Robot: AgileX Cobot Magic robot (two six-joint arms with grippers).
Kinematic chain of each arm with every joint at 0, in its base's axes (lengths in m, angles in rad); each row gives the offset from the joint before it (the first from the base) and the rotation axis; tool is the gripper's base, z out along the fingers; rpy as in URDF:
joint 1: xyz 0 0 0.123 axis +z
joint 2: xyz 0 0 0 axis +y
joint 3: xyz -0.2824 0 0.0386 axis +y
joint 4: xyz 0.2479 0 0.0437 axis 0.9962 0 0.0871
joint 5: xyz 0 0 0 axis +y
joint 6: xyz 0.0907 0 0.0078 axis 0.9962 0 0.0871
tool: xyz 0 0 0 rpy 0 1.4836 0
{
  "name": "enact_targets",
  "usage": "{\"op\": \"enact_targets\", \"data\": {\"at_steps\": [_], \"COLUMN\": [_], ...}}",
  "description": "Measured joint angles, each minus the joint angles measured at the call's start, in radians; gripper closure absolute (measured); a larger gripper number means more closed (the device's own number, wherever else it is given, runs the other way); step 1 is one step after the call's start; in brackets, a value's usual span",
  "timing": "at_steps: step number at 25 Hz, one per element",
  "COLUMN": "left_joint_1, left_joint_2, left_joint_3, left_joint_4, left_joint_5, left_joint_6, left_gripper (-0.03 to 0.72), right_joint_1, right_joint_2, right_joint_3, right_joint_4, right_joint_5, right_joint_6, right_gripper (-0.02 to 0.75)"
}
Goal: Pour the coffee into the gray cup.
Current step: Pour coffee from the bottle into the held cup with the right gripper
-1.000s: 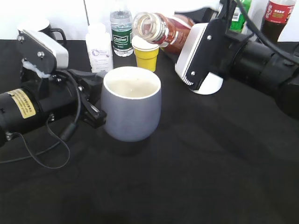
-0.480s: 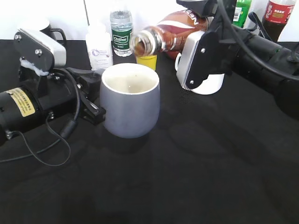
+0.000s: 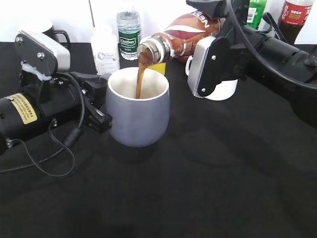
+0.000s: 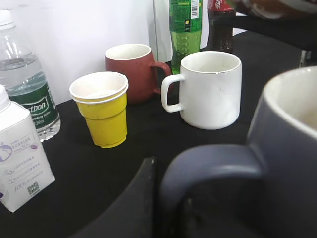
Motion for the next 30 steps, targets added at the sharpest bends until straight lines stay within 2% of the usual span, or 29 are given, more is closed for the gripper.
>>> {"op": "enact_targets", "data": {"at_steps": [30], "left_joint_1": [0.0], "left_joint_2": [0.0], "left_joint_3": [0.0], "left_joint_4": [0.0], "left_joint_5": [0.0], "left_joint_6": [0.001], "left_gripper": [0.637], "right_joint_1": [0.0], "right_joint_2": [0.0], "right_joint_3": [0.0], "right_joint_4": [0.002], "right_joint_5": [-0.007], "right_joint_6": [-0.045], "right_gripper": [0.204]}}
